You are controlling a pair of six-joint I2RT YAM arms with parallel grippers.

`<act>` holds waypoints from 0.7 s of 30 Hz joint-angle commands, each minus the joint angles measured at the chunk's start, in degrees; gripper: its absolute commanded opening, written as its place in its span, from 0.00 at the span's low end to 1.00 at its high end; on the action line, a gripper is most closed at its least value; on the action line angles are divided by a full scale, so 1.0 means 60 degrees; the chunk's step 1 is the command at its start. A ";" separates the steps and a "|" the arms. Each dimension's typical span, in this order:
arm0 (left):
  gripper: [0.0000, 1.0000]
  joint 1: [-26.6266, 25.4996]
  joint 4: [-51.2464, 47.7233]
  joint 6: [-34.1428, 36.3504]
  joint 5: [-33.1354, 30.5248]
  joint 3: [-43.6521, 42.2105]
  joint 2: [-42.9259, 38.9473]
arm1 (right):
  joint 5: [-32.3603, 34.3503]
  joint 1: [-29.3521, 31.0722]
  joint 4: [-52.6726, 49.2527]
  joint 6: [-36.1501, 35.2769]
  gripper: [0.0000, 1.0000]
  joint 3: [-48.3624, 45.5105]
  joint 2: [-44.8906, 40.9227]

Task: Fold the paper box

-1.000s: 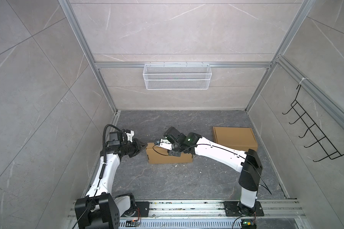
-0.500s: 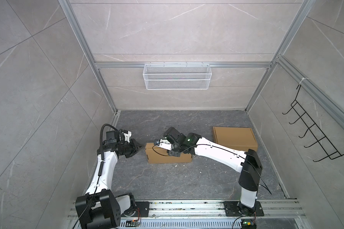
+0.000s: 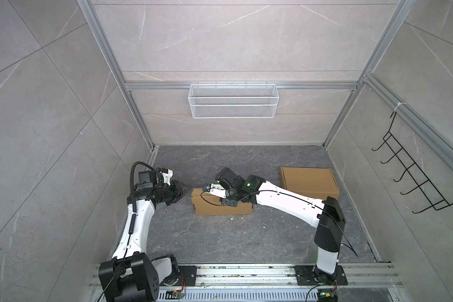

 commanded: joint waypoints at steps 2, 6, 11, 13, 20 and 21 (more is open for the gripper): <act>0.37 0.0019 0.0158 0.0260 0.0673 -0.0343 0.0073 | 0.0020 -0.0010 -0.0703 0.0249 0.41 -0.0173 0.0351; 0.37 0.0019 0.0106 0.0410 0.0677 -0.0460 0.0055 | 0.0019 -0.0003 -0.0710 0.0249 0.41 -0.0116 0.0402; 0.20 0.0019 -0.0886 0.1003 -0.0489 -0.0350 0.0325 | 0.0052 -0.0003 -0.0710 0.0249 0.41 -0.0114 0.0392; 0.16 0.0025 -0.1043 0.1066 -0.0836 -0.0395 0.0318 | 0.0056 -0.0004 -0.0726 0.0245 0.40 -0.0114 0.0394; 0.12 0.0019 -0.1169 0.1013 -0.0612 -0.0194 0.0431 | 0.0041 -0.0003 -0.0711 0.0205 0.41 -0.0042 0.0402; 0.14 0.0020 -0.1156 0.0947 -0.0528 -0.0085 0.0372 | 0.0023 -0.0003 -0.0715 0.0205 0.40 -0.0015 0.0419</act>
